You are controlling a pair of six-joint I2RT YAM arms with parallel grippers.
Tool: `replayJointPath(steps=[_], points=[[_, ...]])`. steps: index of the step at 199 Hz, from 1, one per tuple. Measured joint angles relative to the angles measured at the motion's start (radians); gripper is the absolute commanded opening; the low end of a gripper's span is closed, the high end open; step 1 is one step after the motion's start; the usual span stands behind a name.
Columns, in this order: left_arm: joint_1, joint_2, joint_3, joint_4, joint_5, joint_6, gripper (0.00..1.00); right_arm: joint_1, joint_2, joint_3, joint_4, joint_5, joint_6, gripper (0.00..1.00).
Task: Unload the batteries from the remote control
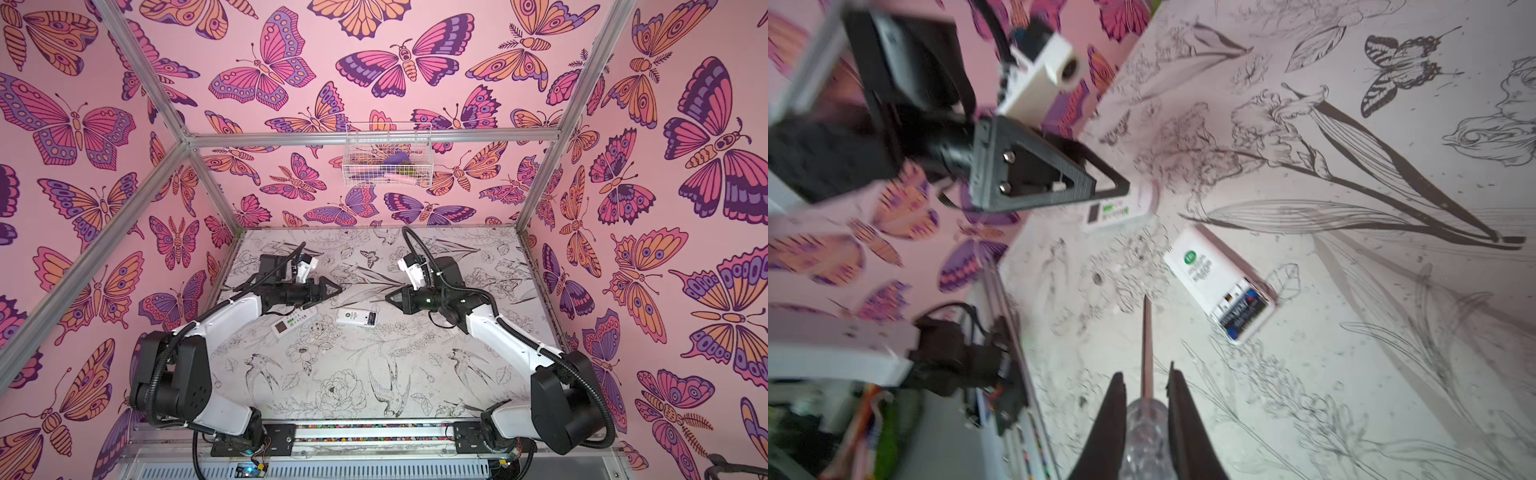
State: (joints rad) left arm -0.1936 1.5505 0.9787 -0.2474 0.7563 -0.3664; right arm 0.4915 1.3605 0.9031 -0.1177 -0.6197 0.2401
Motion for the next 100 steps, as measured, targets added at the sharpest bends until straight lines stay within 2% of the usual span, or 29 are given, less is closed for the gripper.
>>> replayJointPath(steps=[10, 29, 44, 61, 78, 100], points=[[-0.025, 0.013, 0.007, -0.026, -0.021, 0.021, 0.95, 0.027, 0.001, 0.001, -0.055, 0.024, -0.079, 0.00], [-0.064, 0.037, 0.016, -0.068, -0.055, 0.051, 0.84, 0.061, 0.005, 0.002, -0.129, 0.064, -0.194, 0.00], [-0.082, 0.053, 0.018, -0.087, -0.086, 0.060, 0.76, 0.076, 0.014, 0.002, -0.154, 0.089, -0.268, 0.00], [-0.098, 0.075, 0.023, -0.102, -0.113, 0.071, 0.71, 0.097, 0.028, 0.002, -0.159, 0.113, -0.338, 0.00], [-0.109, 0.105, 0.042, -0.122, -0.130, 0.070, 0.70, 0.117, 0.053, 0.002, -0.158, 0.130, -0.380, 0.00], [-0.116, 0.124, 0.062, -0.140, -0.159, 0.074, 0.75, 0.132, 0.090, 0.002, -0.145, 0.141, -0.408, 0.00]])
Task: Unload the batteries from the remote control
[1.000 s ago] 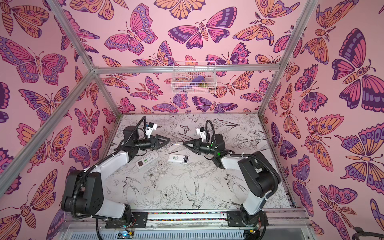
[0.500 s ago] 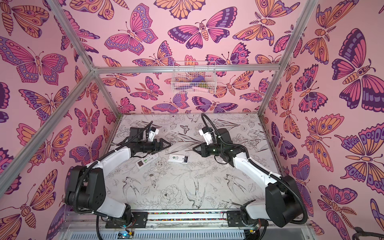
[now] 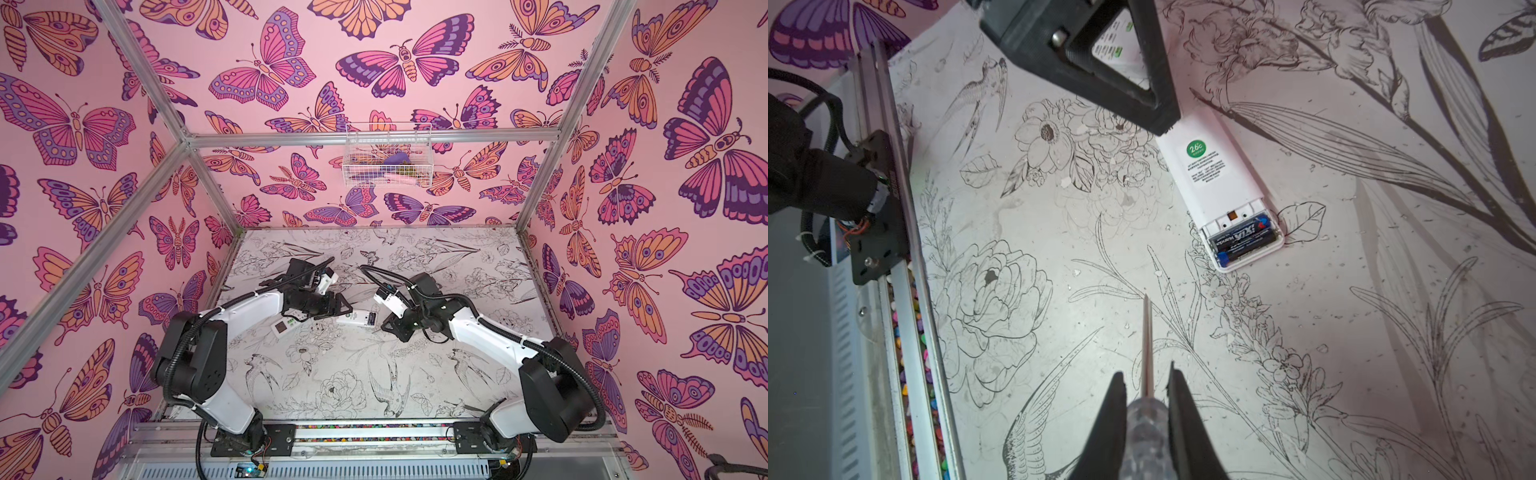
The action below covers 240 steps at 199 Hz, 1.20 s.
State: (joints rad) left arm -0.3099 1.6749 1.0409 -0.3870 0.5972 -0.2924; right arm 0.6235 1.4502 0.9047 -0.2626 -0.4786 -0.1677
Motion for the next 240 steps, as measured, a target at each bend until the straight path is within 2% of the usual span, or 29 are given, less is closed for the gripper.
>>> replayJointPath(steps=[33, 76, 104, 240], points=[[-0.010, 0.009, 0.017, -0.030, -0.071, 0.018, 0.75, 0.001, 0.045, 0.000, 0.031, 0.030, -0.014, 0.00], [-0.041, 0.085, 0.072, -0.062, -0.133, 0.034, 0.68, 0.001, 0.087, 0.008, 0.083, 0.058, -0.012, 0.00], [-0.058, 0.112, 0.095, -0.079, -0.189, 0.043, 0.74, 0.005, 0.111, 0.014, 0.108, 0.069, -0.012, 0.00], [-0.117, 0.175, 0.117, -0.108, -0.313, 0.053, 0.72, 0.021, 0.172, 0.047, 0.140, 0.092, -0.012, 0.00]])
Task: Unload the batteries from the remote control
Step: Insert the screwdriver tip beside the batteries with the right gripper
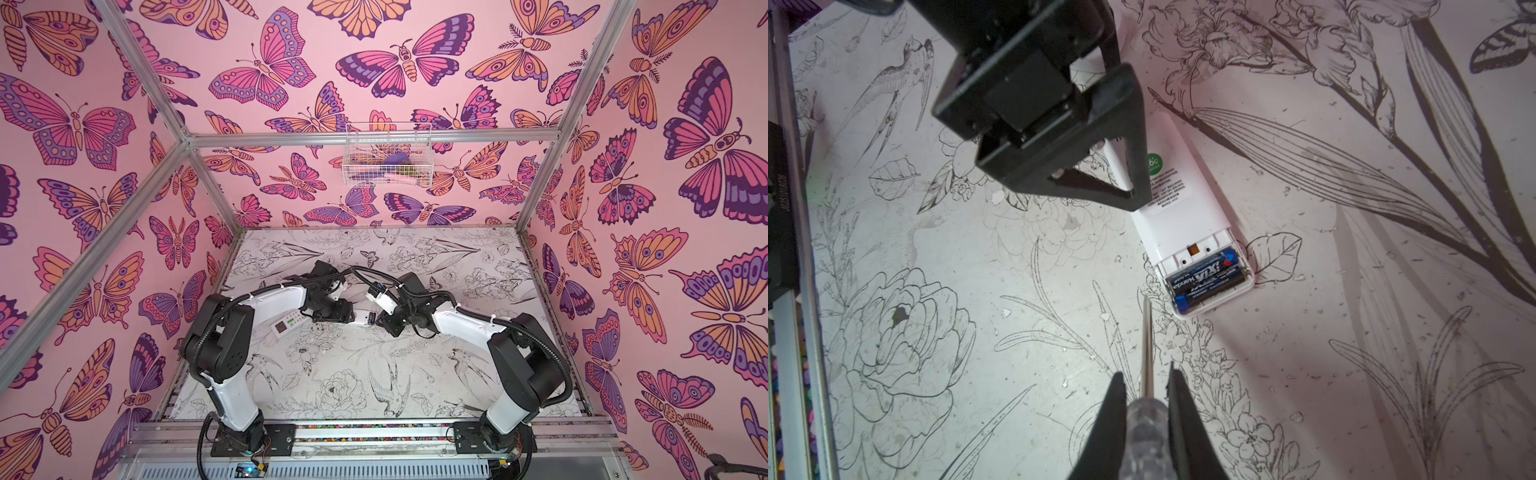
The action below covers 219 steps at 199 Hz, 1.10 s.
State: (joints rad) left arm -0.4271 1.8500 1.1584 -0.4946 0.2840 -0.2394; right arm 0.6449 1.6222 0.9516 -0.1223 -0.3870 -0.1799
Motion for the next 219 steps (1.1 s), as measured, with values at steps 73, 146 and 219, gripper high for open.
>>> replayJointPath(steps=[73, 146, 219], points=[[-0.011, 0.005, 0.003, 0.001, -0.034, 0.015, 0.65, 0.000, 0.001, 0.002, -0.001, 0.026, -0.001, 0.00], [-0.012, 0.006, 0.003, 0.001, -0.038, 0.019, 0.64, 0.000, 0.002, 0.014, 0.007, 0.060, -0.001, 0.00], [-0.012, 0.006, 0.003, 0.001, -0.038, 0.019, 0.63, 0.000, 0.001, 0.014, 0.017, 0.005, -0.005, 0.00]])
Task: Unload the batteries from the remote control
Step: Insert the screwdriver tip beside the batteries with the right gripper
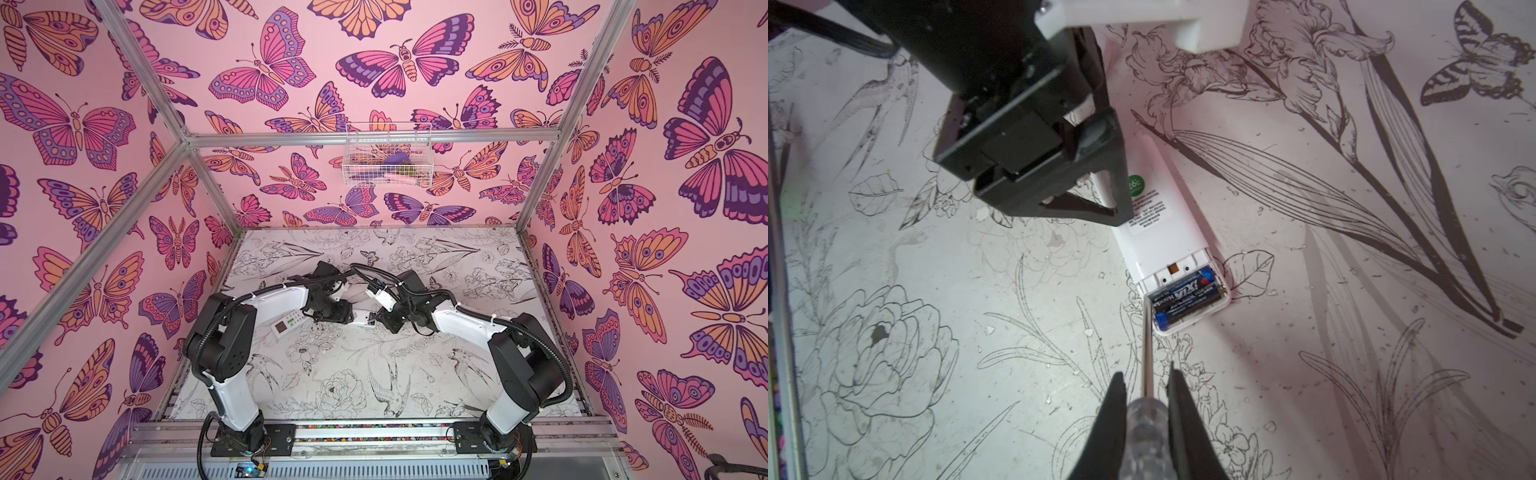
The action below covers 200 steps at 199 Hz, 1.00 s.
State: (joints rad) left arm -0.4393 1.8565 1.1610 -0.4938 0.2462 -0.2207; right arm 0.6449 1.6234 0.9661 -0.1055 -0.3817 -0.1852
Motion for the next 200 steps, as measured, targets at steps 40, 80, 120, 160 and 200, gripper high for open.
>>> replayJointPath(steps=[40, 80, 120, 160, 200], points=[[0.000, 0.000, 0.000, 0.000, 0.000, 0.000, 0.64, 0.006, 0.006, 0.003, -0.022, -0.018, -0.003, 0.00], [0.000, 0.000, 0.000, 0.000, 0.000, 0.003, 0.63, 0.011, 0.020, 0.007, -0.027, 0.006, -0.003, 0.00], [0.000, 0.000, 0.000, 0.000, 0.000, 0.003, 0.63, 0.011, 0.020, 0.011, -0.026, 0.034, -0.006, 0.00], [0.000, 0.000, 0.000, 0.000, 0.000, 0.004, 0.63, 0.011, 0.020, 0.011, -0.021, 0.055, -0.006, 0.00], [0.000, 0.000, 0.000, 0.002, 0.000, 0.004, 0.63, 0.011, 0.020, 0.011, -0.017, 0.064, -0.005, 0.00]])
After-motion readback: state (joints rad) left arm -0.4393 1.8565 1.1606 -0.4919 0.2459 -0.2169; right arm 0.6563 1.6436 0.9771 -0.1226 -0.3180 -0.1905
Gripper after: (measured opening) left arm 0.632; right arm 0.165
